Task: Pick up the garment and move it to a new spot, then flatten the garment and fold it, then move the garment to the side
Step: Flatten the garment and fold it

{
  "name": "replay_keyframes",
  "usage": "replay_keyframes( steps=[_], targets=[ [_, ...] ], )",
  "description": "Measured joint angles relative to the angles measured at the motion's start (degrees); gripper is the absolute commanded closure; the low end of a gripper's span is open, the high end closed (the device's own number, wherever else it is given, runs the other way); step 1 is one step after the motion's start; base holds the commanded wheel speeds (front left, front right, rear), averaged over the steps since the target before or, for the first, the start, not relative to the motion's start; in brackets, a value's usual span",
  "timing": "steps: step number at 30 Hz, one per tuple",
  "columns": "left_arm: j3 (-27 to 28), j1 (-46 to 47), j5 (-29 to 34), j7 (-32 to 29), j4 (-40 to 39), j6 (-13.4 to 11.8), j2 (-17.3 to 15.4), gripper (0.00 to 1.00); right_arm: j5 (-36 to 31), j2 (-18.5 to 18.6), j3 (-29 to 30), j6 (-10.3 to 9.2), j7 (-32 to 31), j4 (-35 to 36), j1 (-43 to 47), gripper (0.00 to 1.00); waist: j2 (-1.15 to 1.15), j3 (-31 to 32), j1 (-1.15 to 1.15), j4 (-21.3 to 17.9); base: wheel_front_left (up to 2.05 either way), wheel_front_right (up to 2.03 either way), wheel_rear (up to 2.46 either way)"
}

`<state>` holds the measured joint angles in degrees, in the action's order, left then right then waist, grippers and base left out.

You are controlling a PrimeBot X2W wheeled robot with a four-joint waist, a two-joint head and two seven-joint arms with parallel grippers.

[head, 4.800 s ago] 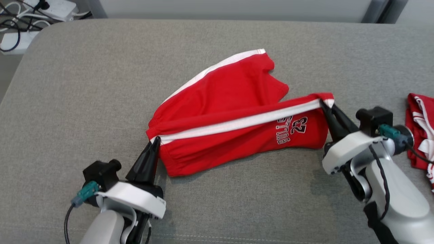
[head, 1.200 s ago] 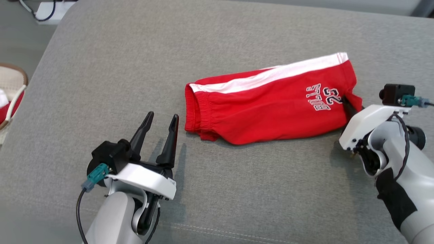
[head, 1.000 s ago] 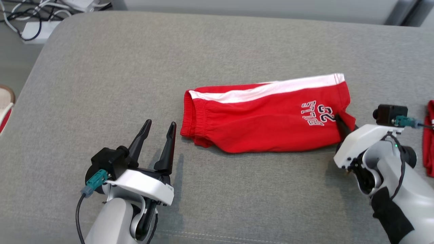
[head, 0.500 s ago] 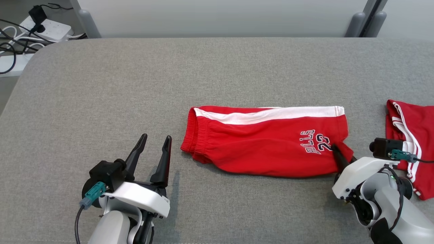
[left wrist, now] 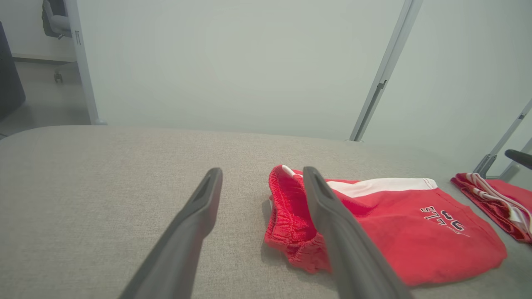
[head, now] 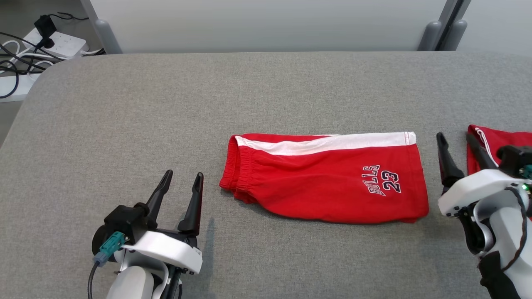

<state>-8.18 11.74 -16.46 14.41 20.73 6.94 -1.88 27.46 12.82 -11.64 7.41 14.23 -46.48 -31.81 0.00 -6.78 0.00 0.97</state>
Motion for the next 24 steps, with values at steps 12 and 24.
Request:
replay_keyframes(
  steps=[12, 24],
  targets=[
    [1.0, -3.6, 2.6, 0.0, -5.2, -0.7, -0.2, 0.00, -12.1, -7.5, 12.4, -0.01, 0.0, 7.2, 11.3, 0.00, 0.00, -0.3, 0.00, 1.5, 0.00, 0.00, 0.00],
    [0.8, -4.3, 3.4, 0.0, -6.3, -0.7, -0.5, 0.00, -11.0, -8.9, 16.5, -0.01, 0.0, -2.1, 8.7, 0.00, 0.00, -2.8, 0.00, 5.3, 0.00, 0.00, 0.00]
  ],
)
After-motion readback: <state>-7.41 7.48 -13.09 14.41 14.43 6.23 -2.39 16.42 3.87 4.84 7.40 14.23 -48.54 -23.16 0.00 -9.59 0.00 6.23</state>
